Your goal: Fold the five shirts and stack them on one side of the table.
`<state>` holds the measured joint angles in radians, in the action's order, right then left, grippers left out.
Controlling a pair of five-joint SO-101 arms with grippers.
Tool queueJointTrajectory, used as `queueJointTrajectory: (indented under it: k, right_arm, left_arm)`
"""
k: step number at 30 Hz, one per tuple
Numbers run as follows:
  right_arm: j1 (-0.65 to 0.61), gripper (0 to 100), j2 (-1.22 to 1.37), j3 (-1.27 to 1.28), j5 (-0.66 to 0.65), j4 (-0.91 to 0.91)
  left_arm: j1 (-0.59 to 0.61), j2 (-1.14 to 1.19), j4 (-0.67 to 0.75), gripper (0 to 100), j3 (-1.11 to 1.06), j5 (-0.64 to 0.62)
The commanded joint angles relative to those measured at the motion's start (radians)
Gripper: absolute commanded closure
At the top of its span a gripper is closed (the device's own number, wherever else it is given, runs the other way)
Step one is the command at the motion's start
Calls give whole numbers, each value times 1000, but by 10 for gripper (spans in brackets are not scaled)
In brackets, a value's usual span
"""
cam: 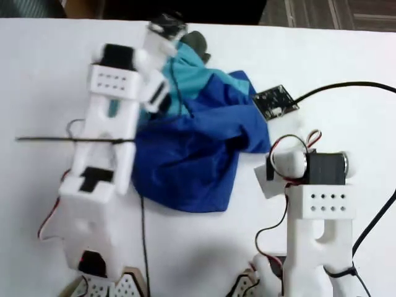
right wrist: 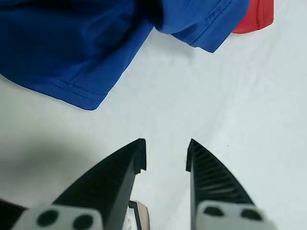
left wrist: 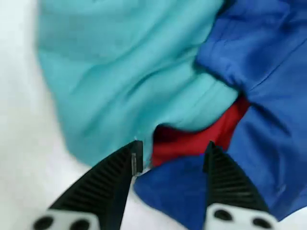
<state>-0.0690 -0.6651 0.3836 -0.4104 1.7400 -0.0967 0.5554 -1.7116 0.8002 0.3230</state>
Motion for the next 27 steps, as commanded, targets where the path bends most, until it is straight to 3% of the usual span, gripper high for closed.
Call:
queueJointTrajectory:
  k: [1, 9, 11, 13, 15, 19, 27]
  right_arm:
    - [8, 848, 5, -37, 0, 21]
    - [8, 848, 2, -37, 0, 21]
    - [8, 848, 2, -37, 0, 21]
    - [8, 848, 2, -37, 0, 21]
    - [8, 848, 2, -37, 0, 21]
    - [8, 848, 2, -37, 0, 21]
    - [8, 848, 8, -37, 0, 21]
  left_arm:
    - [-37, 120, -12, 774, 53, -3]
    - [23, 356, -32, 777, 56, -2]
    - [54, 373, -43, 842, 56, -2]
    - [95, 376, -43, 985, 56, -6]
    - [141, 373, -48, 961, 56, -9]
    - [304, 304, -54, 974, 108, -29]
    - [740, 55, -52, 973, 438, -66]
